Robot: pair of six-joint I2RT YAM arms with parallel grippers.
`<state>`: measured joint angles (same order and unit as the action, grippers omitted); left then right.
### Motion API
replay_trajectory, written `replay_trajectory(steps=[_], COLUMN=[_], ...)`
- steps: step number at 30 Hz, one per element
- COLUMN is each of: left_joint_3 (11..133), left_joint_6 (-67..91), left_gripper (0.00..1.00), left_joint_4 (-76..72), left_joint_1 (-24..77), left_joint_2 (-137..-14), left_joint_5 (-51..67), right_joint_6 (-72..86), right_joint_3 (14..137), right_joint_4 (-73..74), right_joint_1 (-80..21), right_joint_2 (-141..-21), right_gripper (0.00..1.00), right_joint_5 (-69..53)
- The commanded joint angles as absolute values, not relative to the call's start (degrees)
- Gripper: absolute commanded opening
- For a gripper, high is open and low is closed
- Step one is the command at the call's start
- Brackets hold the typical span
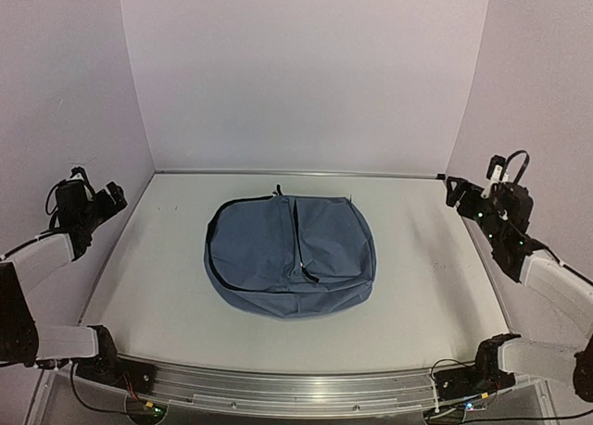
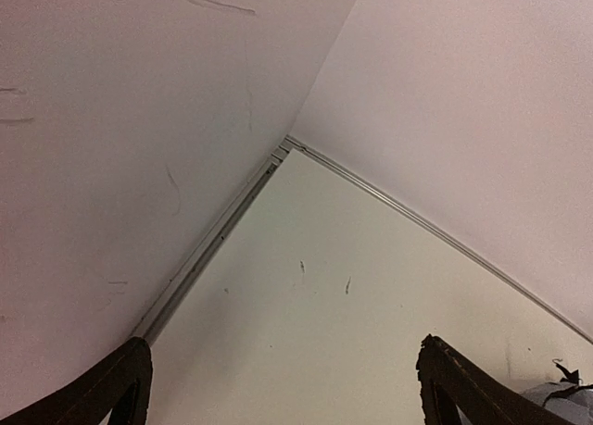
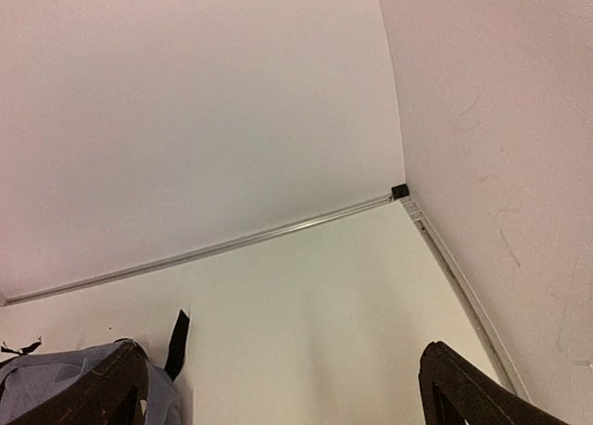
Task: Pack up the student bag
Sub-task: Reset both arms
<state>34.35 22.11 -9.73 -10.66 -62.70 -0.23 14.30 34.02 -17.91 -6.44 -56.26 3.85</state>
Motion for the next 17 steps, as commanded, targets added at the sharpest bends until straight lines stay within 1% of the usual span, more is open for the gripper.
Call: replay_trajectory(steps=[1, 4, 7, 17], left_joint_3=[28.23, 23.43, 21.27, 20.96], left_joint_6=[18.56, 18.37, 18.21, 17.18], left_gripper=[1.00, 1.00, 1.00, 1.00], left_joint_4=[-20.27, -23.33, -23.61, -22.50], left_joint_1=[-10.62, -10.62, -10.59, -10.61], left_joint_2=[-59.55, -57.58, -55.88, -54.43], left_joint_5=[-6.75, -6.96, -6.71, -6.30], right_joint_6=[10.01, 9.45, 9.18, 8.84], right_joint_3=[24.85, 19.13, 15.04, 13.69], right_joint_4=[-35.83, -42.14, -46.22, -47.55], right_joint_1=[-6.60, -6.55, -6.58, -6.59], right_joint_2=[-52.37, -51.02, -49.62, -49.87], right_gripper=[0.98, 0.98, 0.98, 0.98], right_joint_5=[8.12, 8.47, 8.91, 8.64])
